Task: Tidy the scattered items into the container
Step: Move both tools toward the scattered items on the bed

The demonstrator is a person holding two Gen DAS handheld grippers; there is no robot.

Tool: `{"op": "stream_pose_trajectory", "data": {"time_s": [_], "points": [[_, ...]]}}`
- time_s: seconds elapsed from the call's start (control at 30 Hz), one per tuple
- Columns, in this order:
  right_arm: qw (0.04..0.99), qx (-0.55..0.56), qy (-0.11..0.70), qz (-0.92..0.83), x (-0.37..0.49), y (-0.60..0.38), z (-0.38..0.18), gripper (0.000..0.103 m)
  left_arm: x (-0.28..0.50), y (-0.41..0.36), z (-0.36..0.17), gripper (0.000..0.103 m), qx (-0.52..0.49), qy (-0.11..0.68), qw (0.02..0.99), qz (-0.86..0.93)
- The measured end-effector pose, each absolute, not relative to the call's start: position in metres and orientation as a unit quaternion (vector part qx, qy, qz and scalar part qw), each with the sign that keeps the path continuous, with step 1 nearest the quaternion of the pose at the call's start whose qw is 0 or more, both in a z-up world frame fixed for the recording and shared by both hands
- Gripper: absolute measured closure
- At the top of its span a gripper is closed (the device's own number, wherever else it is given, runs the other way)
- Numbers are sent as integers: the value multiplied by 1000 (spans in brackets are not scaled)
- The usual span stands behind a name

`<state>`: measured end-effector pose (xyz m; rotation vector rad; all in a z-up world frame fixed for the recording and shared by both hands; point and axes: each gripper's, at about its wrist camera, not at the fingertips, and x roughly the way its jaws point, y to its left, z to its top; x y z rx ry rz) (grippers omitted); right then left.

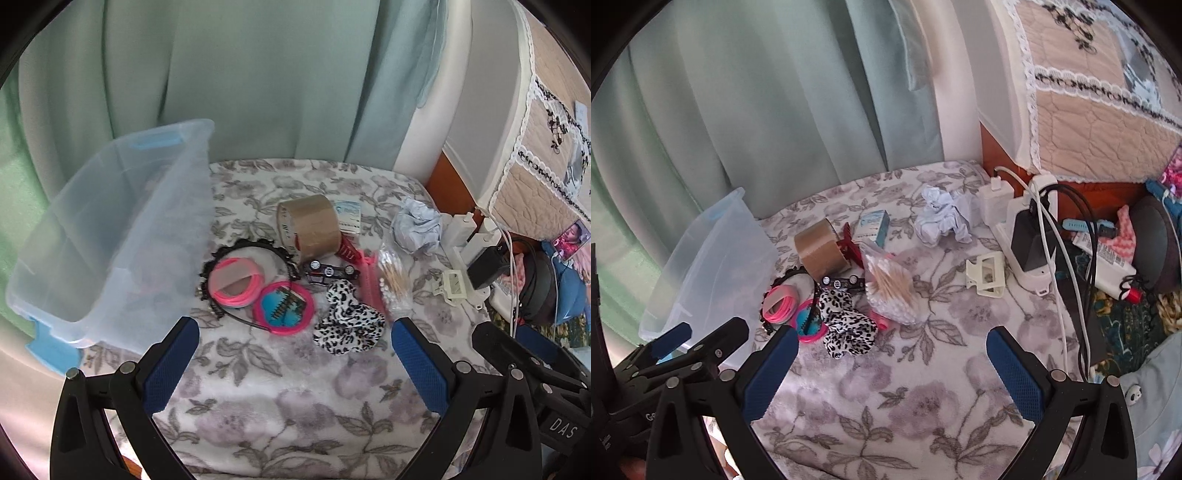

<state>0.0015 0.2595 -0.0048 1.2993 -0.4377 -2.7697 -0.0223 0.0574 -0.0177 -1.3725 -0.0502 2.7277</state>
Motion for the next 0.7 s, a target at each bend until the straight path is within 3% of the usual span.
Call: {"op": "stream_pose_trajectory", "data": {"time_s": [0.7], "points": [[-25, 478, -150, -865, -47, 307, -56, 3, -84, 102, -92, 1, -538, -13, 76, 839]]}}
